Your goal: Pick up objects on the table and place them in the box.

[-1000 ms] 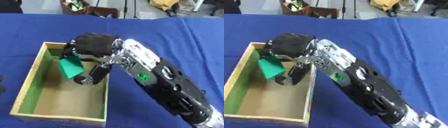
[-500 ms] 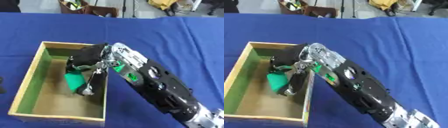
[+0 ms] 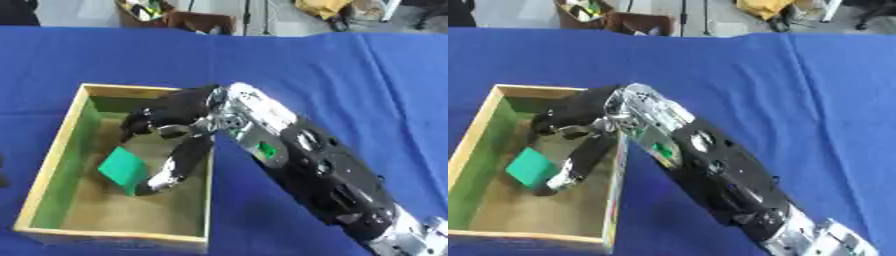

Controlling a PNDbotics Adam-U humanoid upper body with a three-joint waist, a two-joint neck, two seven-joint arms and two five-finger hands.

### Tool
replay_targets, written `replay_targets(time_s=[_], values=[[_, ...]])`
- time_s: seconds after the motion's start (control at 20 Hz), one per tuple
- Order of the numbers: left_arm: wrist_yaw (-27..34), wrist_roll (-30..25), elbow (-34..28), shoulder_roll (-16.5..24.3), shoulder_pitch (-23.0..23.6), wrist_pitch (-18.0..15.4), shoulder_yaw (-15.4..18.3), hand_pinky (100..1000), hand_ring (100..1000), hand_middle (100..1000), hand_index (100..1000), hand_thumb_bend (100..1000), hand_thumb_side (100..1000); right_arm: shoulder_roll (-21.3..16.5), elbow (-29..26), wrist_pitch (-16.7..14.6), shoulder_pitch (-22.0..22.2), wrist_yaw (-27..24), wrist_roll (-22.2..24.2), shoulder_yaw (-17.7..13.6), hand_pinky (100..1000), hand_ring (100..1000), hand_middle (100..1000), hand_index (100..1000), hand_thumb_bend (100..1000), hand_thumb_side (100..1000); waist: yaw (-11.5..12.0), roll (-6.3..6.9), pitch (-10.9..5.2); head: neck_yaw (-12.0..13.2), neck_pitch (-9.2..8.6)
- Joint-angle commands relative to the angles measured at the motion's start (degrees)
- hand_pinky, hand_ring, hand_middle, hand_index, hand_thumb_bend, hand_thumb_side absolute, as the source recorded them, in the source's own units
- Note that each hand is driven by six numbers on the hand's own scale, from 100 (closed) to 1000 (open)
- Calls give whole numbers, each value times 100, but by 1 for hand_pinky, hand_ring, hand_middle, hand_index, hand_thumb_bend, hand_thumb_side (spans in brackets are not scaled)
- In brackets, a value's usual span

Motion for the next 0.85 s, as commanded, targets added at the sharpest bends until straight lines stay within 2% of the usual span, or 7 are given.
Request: replay_targets(time_s=[0.05, 0.2, 0.25, 0.4, 0.55, 0.75, 0.85], values=[[4, 53, -114, 16, -13, -2, 54, 100, 360, 484, 476, 100, 925, -273, -611, -591, -125, -318, 818, -372, 878, 968, 853, 973, 145, 1000, -26, 39, -128, 56, 8], [-2, 64, -117, 19, -13, 1, 61, 100, 360, 484, 476, 100, 925, -421, -1053, -219, -92, -505, 796, -463, 878, 968, 853, 973, 145, 1000, -36, 38, -129, 68, 5], [-3, 66, -117, 17, -12, 3, 63, 100, 360, 484, 475, 100, 925, -441, -1128, -146, -90, -541, 819, -466, 806, 828, 713, 843, 100, 1000, -39, 40, -131, 77, 6], [-24, 155, -126, -23, 19, 19, 167, 100, 360, 484, 475, 100, 924, -717, -1473, 92, -126, -691, 674, -744, 791, 803, 672, 786, 100, 1000, -264, 135, -149, 295, 1], [-47, 209, -133, -32, 33, 30, 214, 100, 360, 485, 475, 100, 923, -947, -1856, 331, 4, -919, 446, -1119, 761, 786, 679, 751, 100, 814, -370, 182, -156, 395, 4], [-70, 254, -140, -30, 46, 36, 255, 100, 360, 485, 475, 100, 923, -1143, -2330, 624, 333, -1210, 156, -1593, 752, 761, 647, 728, 100, 812, -461, 207, -163, 505, 31], [-87, 289, -140, -26, 42, 37, 294, 100, 360, 485, 476, 100, 922, -1199, -2587, 781, 576, -1367, -2, -1849, 774, 769, 645, 721, 100, 754, -547, 222, -157, 593, 18]])
